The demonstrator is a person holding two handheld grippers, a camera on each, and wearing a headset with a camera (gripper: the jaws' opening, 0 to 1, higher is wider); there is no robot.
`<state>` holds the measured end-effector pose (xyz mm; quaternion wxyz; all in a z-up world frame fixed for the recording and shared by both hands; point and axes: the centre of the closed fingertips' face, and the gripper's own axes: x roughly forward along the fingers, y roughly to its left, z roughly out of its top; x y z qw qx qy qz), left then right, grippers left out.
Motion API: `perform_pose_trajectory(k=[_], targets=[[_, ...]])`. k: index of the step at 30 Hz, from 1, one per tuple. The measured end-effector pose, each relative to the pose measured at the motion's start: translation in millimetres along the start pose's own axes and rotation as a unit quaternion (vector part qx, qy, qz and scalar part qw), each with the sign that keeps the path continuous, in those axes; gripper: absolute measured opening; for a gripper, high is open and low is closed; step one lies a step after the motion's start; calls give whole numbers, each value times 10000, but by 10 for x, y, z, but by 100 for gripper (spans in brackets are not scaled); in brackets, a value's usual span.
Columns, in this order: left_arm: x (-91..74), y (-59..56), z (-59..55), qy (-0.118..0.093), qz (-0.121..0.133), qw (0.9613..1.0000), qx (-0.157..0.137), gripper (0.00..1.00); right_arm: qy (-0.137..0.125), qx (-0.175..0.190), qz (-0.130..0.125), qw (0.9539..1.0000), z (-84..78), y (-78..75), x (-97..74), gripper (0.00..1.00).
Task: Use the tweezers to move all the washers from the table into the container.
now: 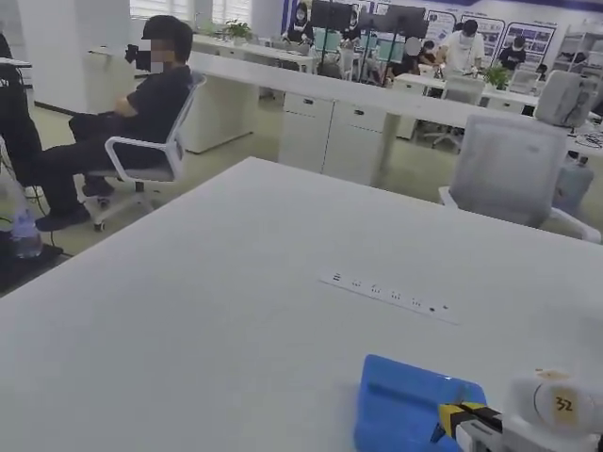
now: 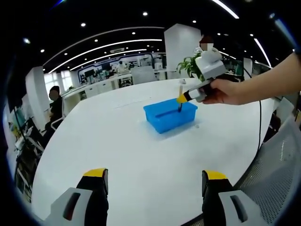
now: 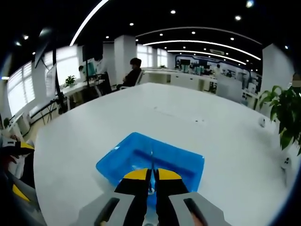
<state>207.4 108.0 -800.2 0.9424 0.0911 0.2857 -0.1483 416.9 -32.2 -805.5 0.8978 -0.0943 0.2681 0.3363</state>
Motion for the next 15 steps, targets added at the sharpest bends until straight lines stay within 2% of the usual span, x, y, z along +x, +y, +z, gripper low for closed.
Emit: perform_pose_trajectory(k=[3,4,15], targets=[[-1,-4,3,-9,-11,10000,-5,83,49,-17,-14,10000,-57,15,-5,1],[-1,-5,-5,11,-16,10000,-1,83,-13,-14,-32,10000,-38,10,-10,1],[-7,4,-9,10,12,10000,-6,83,-19,-69,-39,10000,-63,35,-39,1]])
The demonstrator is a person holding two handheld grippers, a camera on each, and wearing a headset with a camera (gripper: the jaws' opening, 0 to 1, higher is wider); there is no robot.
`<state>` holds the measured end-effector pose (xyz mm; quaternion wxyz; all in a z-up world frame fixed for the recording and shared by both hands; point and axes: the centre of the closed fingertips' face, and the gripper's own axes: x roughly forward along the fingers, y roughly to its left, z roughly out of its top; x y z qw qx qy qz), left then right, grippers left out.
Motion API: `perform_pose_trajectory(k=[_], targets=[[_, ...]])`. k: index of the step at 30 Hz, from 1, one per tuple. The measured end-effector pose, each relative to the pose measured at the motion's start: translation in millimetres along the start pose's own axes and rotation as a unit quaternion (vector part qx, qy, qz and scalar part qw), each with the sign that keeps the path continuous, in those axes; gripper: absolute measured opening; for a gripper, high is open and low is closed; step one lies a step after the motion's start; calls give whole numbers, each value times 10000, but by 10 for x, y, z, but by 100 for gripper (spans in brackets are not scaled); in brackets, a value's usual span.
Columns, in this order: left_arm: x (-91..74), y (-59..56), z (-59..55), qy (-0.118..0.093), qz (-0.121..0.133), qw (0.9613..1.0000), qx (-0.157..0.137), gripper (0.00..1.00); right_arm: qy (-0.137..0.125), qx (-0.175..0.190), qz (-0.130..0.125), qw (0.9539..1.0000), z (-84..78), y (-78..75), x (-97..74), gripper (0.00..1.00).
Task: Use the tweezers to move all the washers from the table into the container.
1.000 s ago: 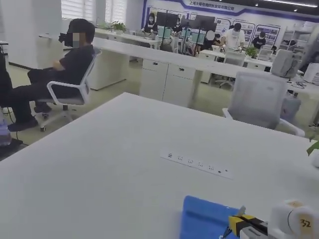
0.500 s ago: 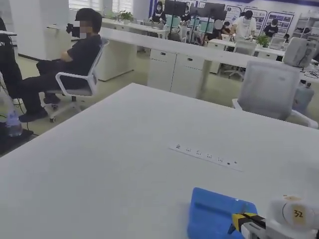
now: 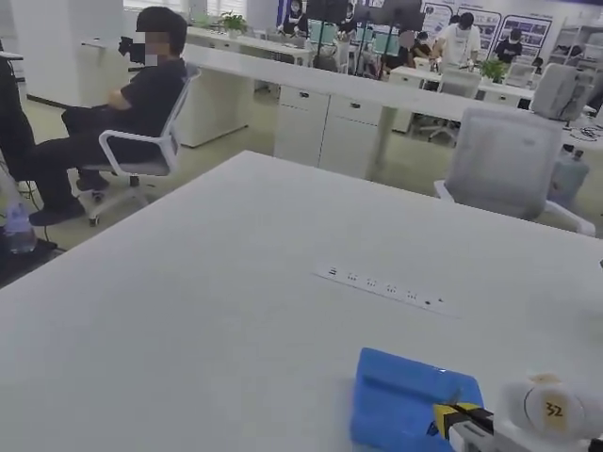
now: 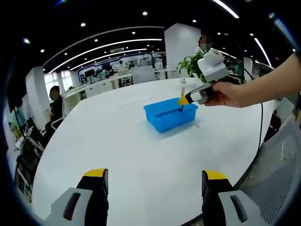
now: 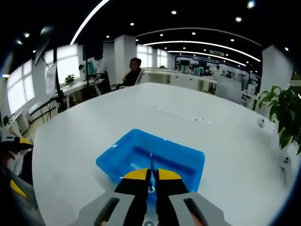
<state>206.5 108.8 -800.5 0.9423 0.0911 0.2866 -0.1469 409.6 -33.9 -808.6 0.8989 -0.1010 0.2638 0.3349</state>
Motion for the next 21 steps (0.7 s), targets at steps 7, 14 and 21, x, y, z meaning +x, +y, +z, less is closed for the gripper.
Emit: perform_pose_trajectory(k=[7,14,21], targets=[[-1,-4,10,-30,-6,10000,22,83,-117,114,69,9998,102,-7,-67,1],[-1,-17,20,-50,-38,10000,18,83,-374,69,96,9992,244,1,-242,1],[11,-28,14,-16,-60,10000,56,83,-272,79,33,9996,171,-55,-202,1]])
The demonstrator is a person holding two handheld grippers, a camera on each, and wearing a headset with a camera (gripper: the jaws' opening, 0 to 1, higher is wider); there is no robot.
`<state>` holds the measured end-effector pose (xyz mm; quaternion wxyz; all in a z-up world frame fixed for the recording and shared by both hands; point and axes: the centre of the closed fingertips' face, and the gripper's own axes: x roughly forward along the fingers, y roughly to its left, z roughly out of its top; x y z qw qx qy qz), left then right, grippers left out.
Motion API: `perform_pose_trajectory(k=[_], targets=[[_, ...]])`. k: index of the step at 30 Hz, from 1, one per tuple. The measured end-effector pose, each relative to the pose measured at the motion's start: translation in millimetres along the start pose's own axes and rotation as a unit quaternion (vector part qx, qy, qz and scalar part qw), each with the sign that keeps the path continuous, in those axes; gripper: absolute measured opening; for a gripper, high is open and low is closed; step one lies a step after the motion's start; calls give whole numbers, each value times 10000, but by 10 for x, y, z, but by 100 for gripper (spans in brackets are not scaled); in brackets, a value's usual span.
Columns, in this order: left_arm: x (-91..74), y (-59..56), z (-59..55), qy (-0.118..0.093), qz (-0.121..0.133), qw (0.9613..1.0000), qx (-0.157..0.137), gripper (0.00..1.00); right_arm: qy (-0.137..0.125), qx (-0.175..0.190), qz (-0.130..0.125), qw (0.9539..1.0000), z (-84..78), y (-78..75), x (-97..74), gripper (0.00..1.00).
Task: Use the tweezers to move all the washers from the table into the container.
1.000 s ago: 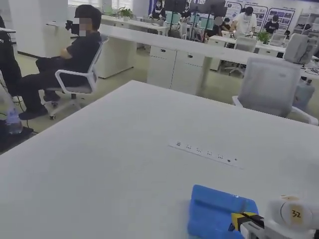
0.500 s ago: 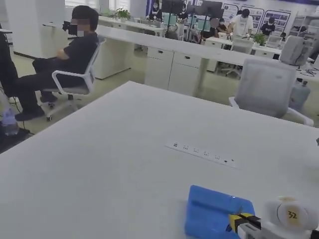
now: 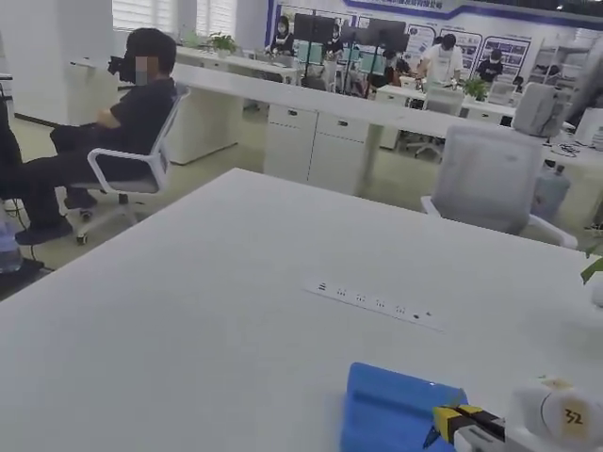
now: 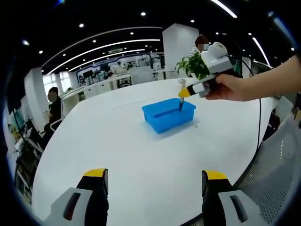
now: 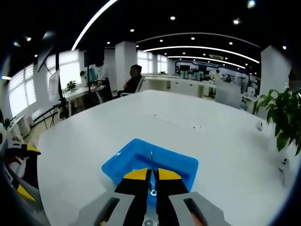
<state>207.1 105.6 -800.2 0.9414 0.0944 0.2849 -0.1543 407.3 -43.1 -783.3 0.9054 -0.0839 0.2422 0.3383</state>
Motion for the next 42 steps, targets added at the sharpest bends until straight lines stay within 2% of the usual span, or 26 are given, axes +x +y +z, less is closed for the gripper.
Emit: perform_pose_trajectory(k=[5,11,19,21,28,34,42], targets=[[7,19,-2,7,39,10000,-27,83,-110,42,15,9999,66,11,-87,1],[15,4,1,7,2,10000,4,83,-347,41,34,9994,158,41,-316,1],[14,-15,25,-60,-51,10000,-28,84,-413,4,56,9991,81,115,-546,1],[17,-4,6,-6,-24,10000,-18,83,-402,-2,39,9992,40,130,-587,1],[12,-10,16,-32,-36,10000,-29,83,-198,81,-10,9998,-184,108,-575,1],[6,-1,9,-20,-12,10000,-36,83,121,26,-42,9999,-408,87,-459,1],[-1,5,3,-5,-3,10000,-44,83,266,63,-66,9996,-497,63,-394,2]])
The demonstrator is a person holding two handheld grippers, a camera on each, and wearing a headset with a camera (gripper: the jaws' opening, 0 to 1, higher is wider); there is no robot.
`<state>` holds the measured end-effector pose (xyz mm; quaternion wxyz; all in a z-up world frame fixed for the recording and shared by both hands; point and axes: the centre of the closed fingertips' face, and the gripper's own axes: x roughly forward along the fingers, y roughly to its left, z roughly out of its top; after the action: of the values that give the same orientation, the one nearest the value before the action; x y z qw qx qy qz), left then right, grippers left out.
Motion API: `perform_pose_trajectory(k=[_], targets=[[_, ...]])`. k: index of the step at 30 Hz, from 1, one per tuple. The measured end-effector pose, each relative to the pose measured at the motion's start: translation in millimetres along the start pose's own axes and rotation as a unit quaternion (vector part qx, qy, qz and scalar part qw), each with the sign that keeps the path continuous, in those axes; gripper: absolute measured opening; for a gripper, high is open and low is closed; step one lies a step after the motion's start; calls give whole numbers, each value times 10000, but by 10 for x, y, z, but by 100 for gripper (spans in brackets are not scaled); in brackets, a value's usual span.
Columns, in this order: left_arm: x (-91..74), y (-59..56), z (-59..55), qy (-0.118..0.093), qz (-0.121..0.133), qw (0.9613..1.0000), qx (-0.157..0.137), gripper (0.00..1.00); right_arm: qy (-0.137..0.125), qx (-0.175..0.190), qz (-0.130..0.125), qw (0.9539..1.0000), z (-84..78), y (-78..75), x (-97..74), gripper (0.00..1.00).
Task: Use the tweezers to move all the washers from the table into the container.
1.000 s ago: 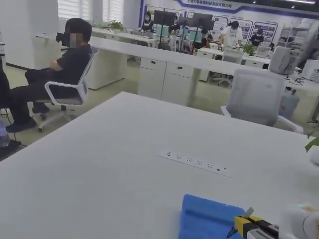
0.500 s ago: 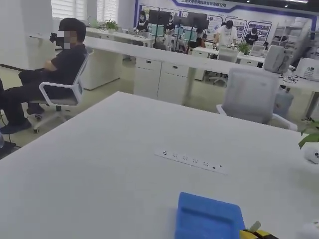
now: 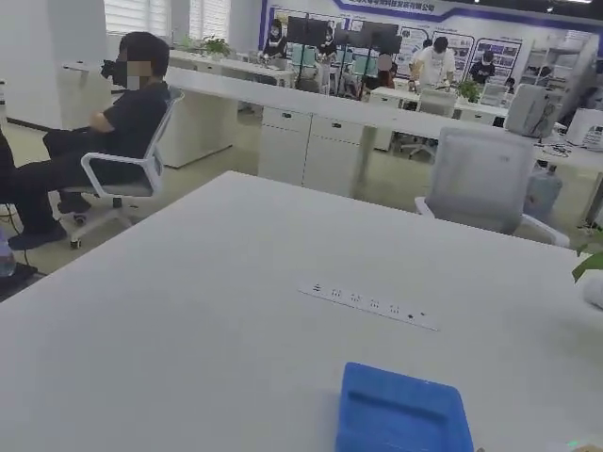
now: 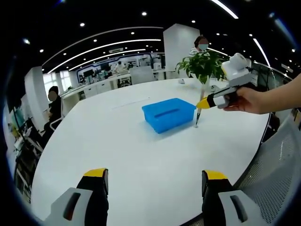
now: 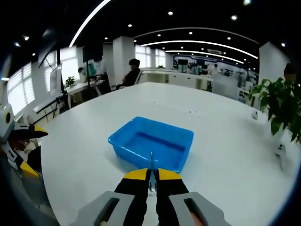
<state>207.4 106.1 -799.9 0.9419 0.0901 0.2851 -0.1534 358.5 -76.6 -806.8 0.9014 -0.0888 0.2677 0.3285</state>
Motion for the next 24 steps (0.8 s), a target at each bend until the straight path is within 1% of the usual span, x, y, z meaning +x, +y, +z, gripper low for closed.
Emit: perform_pose_trajectory(k=[7,11,17,19,24], targets=[[0,-6,-3,7,-10,10000,13,83,48,33,-1,10000,-23,-24,26,2],[3,-3,-8,22,3,10000,12,82,24,20,-20,10000,-34,-29,30,2],[9,-14,-21,57,-19,10000,37,82,-18,20,-7,10000,-30,6,18,1],[9,-12,-22,57,-18,10000,26,82,-23,94,3,10000,-33,8,22,2],[10,-12,-25,62,-20,10000,50,82,2,46,-7,10000,-23,10,27,2]])
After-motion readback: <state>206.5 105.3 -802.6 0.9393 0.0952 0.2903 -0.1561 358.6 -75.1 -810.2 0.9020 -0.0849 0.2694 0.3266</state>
